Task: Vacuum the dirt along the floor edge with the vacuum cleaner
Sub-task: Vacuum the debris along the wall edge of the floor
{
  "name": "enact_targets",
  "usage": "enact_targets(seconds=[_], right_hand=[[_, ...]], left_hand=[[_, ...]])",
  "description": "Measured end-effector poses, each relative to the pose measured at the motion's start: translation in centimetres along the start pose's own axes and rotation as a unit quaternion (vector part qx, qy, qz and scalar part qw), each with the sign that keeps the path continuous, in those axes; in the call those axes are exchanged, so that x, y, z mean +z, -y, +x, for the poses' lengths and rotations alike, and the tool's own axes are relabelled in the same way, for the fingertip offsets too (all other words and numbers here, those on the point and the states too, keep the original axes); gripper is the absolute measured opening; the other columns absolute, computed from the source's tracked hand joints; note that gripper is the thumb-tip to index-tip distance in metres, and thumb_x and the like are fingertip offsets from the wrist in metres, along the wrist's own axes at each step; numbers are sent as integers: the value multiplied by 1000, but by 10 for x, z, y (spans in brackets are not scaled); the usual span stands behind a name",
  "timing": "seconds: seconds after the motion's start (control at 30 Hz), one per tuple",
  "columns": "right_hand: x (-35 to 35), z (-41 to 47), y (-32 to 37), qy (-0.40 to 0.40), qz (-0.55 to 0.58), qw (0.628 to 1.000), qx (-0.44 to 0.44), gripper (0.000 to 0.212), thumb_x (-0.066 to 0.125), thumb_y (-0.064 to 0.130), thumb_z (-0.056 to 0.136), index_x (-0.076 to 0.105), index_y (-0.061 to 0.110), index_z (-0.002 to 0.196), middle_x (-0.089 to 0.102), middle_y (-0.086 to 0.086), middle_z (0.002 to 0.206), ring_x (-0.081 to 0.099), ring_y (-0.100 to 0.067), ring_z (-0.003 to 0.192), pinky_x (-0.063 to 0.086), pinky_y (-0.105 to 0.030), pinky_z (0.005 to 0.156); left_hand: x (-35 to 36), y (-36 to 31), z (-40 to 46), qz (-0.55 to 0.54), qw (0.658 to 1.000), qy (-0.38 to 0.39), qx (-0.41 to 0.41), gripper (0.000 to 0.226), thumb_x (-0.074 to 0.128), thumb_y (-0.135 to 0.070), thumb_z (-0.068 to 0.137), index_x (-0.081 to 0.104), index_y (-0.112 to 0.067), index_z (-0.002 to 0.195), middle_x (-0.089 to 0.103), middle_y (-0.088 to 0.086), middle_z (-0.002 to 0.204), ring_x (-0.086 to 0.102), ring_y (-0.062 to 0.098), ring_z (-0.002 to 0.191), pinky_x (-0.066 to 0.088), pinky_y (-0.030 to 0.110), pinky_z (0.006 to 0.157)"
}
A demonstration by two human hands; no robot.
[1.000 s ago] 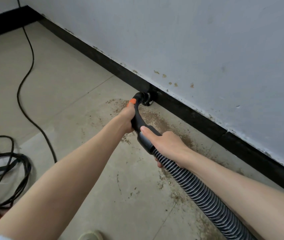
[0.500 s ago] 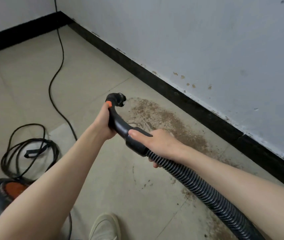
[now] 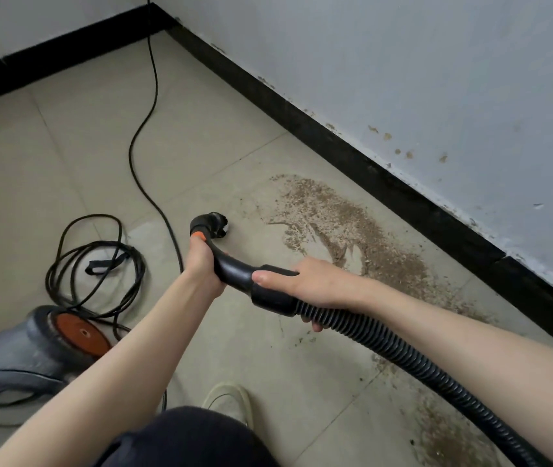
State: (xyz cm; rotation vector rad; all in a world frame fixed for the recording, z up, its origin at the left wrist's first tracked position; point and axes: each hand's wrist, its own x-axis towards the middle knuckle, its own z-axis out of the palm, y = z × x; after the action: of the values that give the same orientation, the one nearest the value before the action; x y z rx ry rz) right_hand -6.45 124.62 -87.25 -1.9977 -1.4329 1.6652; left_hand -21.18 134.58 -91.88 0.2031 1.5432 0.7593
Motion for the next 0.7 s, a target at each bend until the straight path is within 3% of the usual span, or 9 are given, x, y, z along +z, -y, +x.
enact_targets(seconds=[0.07,0.13,0.3,0.37,0.43,0.47,0.57,0.7], right_hand=[[-1,1,-3,1,-3,1000,3,75,56,75,79,62,1,91,65,-11,65,62,-21,43,57,-33,57],[-2,3,-5,-2,-3,1000,7,75,56,75,79,62,1,90,65,-10,63,62,-21,44,57,-32,56],[-6,13,-9,-30,9,999,13,71,56,75,78,60,5,82,64,-5,55,62,-21,42,53,-25,47],[-9,19,-8,-36,20,999,13,71,56,75,78,60,4,81,63,-3,49,62,-21,42,51,-24,45],[-12,26,-8,-40,25,999,14,73,55,77,77,60,4,83,62,-2,47,63,-22,44,54,-26,47],[-14,29,-7,-42,26,999,15,74,55,77,77,59,4,83,62,-1,46,64,-22,44,55,-27,50],[-20,36,-8,-54,29,998,21,76,55,79,75,60,4,86,64,-3,49,65,-22,46,57,-30,55],[-23,44,-14,-73,45,996,20,78,53,79,76,62,4,95,69,-11,65,67,-23,47,56,-28,50]], left_hand=[[0,3,3,-2,1000,-7,0,33,54,-46,85,53,-13,89,51,1,81,51,15,69,43,26,60],[1,5,7,-5,1000,-3,-1,36,50,-47,89,51,-12,99,50,2,76,50,15,66,43,28,60],[13,0,13,-1,1000,13,0,36,51,-46,91,53,-11,100,52,4,77,51,16,65,42,29,56],[18,-5,16,-6,1000,13,7,43,54,-44,90,54,-11,118,57,4,89,57,16,73,45,29,65],[23,-10,21,-4,1000,11,10,52,54,-45,89,51,-11,129,61,5,109,61,18,97,45,30,75],[26,-12,23,-1,1000,14,6,54,54,-46,89,51,-11,130,60,5,113,59,19,103,45,31,78],[37,-18,28,12,1000,26,-10,55,52,-51,90,51,-12,129,59,4,103,59,18,96,45,32,77],[56,-22,38,48,998,37,6,57,53,-50,89,50,-11,131,59,5,123,57,21,114,48,32,85]])
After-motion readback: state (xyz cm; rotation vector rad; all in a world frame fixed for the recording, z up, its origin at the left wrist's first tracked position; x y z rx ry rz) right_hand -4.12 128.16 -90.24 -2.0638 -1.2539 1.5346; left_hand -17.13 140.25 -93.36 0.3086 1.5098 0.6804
